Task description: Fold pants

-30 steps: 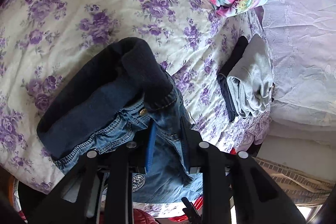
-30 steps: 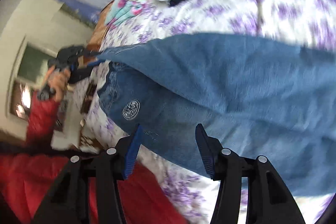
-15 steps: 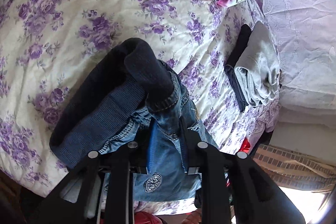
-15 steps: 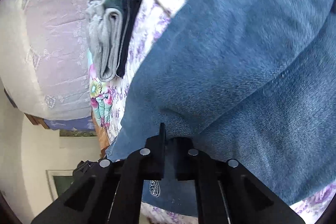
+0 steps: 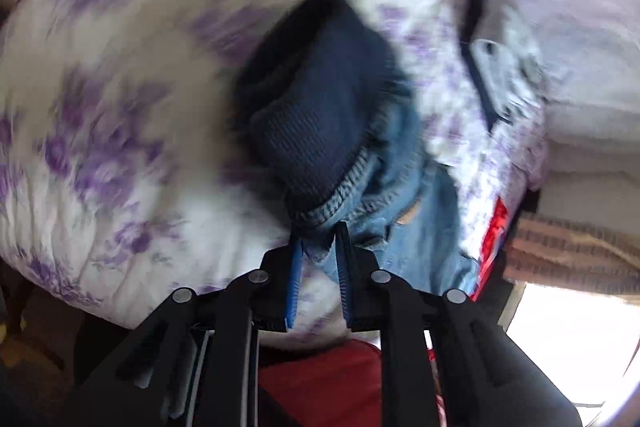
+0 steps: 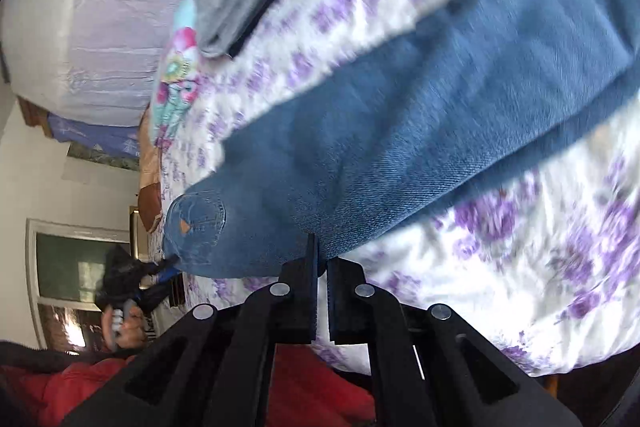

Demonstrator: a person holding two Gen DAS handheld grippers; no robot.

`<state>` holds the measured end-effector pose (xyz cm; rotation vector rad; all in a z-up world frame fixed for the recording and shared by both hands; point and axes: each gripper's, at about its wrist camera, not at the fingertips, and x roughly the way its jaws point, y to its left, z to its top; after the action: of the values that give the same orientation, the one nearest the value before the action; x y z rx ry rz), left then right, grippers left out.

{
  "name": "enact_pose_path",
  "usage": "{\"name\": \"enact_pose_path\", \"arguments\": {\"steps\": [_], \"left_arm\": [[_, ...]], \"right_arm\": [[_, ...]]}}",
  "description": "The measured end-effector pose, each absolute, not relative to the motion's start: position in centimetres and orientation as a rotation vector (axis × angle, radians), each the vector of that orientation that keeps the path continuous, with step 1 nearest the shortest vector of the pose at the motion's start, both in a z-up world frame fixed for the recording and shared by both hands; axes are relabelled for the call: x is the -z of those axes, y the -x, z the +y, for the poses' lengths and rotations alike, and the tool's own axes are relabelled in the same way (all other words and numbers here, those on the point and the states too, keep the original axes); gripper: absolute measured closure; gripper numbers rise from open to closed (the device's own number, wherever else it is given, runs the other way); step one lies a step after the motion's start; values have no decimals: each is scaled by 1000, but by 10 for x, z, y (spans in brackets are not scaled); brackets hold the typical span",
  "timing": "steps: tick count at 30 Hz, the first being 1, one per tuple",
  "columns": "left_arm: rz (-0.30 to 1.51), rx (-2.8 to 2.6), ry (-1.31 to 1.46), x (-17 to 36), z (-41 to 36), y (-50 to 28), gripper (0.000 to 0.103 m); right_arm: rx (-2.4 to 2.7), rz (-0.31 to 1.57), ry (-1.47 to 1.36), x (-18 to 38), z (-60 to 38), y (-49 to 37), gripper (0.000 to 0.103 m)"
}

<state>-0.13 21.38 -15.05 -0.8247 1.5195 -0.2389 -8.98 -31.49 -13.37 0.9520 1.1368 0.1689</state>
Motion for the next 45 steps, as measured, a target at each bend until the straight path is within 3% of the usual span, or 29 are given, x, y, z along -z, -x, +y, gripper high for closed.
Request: {"name": "enact_pose_path", "arguments": {"steps": [4, 10, 14, 18, 19, 20, 21, 22, 25, 28, 30, 31, 32, 37, 41, 43, 45], "left_arm": [[1496, 257, 977, 167, 226, 10, 87], [1317, 263, 824, 99, 245, 12, 89], [1267, 382, 682, 69, 210, -1, 78], [1307, 425, 488, 96, 143, -25, 61], [1323, 386, 425, 113, 136, -31, 61], [1348, 352, 395, 130, 134, -36, 72], [1383, 314, 424, 148, 140, -40, 90], [1393, 289, 474, 153, 149, -41, 97], [1398, 311, 696, 145, 176, -41, 97], [1328, 313, 646, 115, 180, -35, 78], [1288, 309, 594, 99, 172, -31, 46], [1273, 320, 581, 93, 165, -31, 40], [1266, 338, 571, 90, 159, -30, 36], [1317, 363, 479, 111, 115, -41, 36], [1330, 339, 387, 137, 98, -37, 30], [1311, 355, 361, 140, 94, -36, 22], [1309, 381, 329, 140, 80, -37, 4]], "right_arm": [[-172, 1192, -911, 145, -314, 87, 99], [-189, 1213, -875, 149, -311, 83, 99], [-203, 1210, -857, 149, -309, 75, 99], [-213, 1216, -877, 157, -311, 71, 99], [-218, 1219, -890, 159, -313, 72, 99], [-224, 1222, -902, 160, -314, 74, 99], [-225, 1221, -909, 158, -317, 77, 97], [-219, 1215, -907, 155, -319, 81, 93], [-196, 1157, -904, 137, -332, 98, 90], [-106, 1063, -934, 122, -361, 120, 89], [5, 982, -993, 119, -392, 138, 88], [75, 939, -1021, 119, -409, 147, 87], [145, 899, -1057, 120, -425, 155, 83], [338, 749, -1255, 135, -490, 184, 75], [374, 721, -1249, 139, -504, 180, 59], [379, 738, -1245, 145, -504, 172, 52], [386, 743, -1243, 150, -501, 165, 50]]}}
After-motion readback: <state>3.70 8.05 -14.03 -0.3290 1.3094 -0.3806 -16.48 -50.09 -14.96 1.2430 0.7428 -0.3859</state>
